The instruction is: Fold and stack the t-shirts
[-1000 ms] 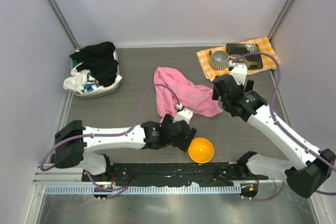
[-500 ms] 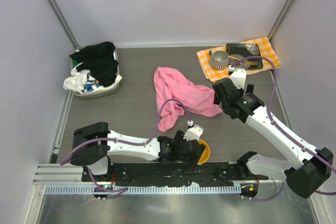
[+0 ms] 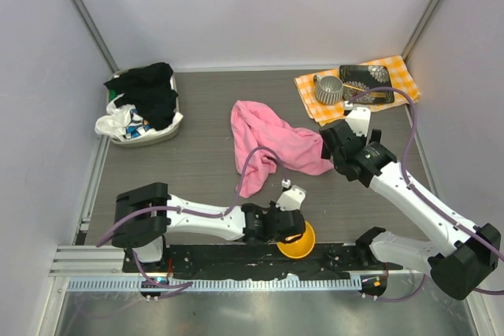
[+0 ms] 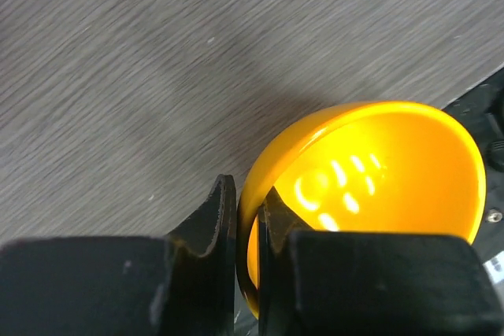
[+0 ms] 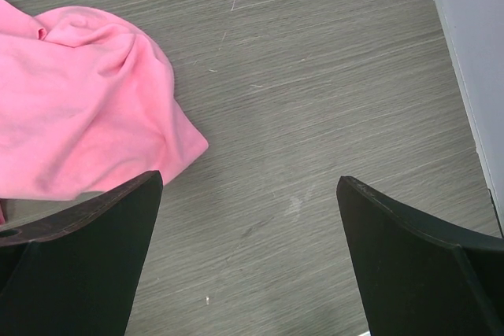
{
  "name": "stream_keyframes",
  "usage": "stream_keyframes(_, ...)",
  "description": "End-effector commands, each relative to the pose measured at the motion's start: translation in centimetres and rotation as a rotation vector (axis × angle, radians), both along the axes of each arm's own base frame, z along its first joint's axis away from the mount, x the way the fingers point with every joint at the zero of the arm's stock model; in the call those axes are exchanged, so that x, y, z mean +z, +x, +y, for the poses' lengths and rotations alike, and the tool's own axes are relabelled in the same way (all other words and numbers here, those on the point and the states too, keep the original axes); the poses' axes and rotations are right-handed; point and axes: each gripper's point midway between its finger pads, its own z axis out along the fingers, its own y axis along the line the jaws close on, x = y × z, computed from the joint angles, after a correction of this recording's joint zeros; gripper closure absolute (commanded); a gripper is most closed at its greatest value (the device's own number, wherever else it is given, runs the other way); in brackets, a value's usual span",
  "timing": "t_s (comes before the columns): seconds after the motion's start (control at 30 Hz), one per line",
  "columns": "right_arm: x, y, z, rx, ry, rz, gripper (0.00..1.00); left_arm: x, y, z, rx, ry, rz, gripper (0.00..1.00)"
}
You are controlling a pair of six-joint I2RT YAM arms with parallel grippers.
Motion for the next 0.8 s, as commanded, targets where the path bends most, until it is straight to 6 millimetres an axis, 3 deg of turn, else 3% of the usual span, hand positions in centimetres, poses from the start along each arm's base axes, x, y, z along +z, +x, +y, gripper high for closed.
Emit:
stream_keyframes(0.0,0.6,0.4,-0.1,-0.026,0.029,-0.05,0.0,4.6,2.7,3.4,0.118,0.023,-0.09,1.0)
stream_keyframes(0.07,0.6,0.5,0.2,-0.021,0.035,-0.051,0.0,5.8,4.4,6.3,0.183,0.072,-0.109,1.0)
stream_keyframes(0.1,0.6,0.6,0.3,-0.017,0.041,-0.05,0.0,7.5,5.2,7.6,0.222,0.046,-0.122,1.0)
stream_keyframes(0.13,0.6,0.7,0.5,-0.014,0.045,-0.052,0.0,8.2,7.1,9.6,0.303,0.059,-0.136,1.0)
stream_keyframes(0.17,0.8,0.9,0.6,-0.01,0.051,-0.056,0.0,8.4,7.7,12.0,0.346,0.098,-0.13,1.0)
stream_keyframes(0.2,0.8,1.0,0.9,-0.002,0.061,-0.056,0.0,9.9,9.6,14.7,0.451,0.059,-0.131,1.0)
stream_keyframes(0.27,0.8,1.3,1.4,0.008,0.074,-0.055,0.0,11.1,11.0,18.5,0.549,0.056,-0.136,1.0)
stream_keyframes(0.3,0.8,1.6,1.8,0.017,0.088,-0.057,0.0,11.4,12.6,21.5,0.656,0.06,-0.137,1.0)
stream_keyframes(0.43,0.4,2.2,3.0,0.045,0.122,-0.044,0.0,13.9,14.3,29.3,0.899,0.02,-0.161,1.0)
stream_keyframes(0.5,0.1,2.6,3.8,0.063,0.138,-0.038,0.0,13.7,14.7,32.7,1.029,0.03,-0.146,1.0)
stream_keyframes(0.57,-0.1,2.7,4.3,0.081,0.147,-0.029,0.0,13.5,14.9,34.2,1.097,0.005,-0.128,1.0)
stream_keyframes(0.6,-0.2,2.8,4.6,0.089,0.15,-0.027,0.0,13.1,15.1,36.0,1.173,0.005,-0.114,1.0)
stream_keyframes(0.77,-0.6,2.9,5.8,0.125,0.176,-0.021,0.0,10.4,16.0,39.2,1.326,0.015,-0.008,1.0)
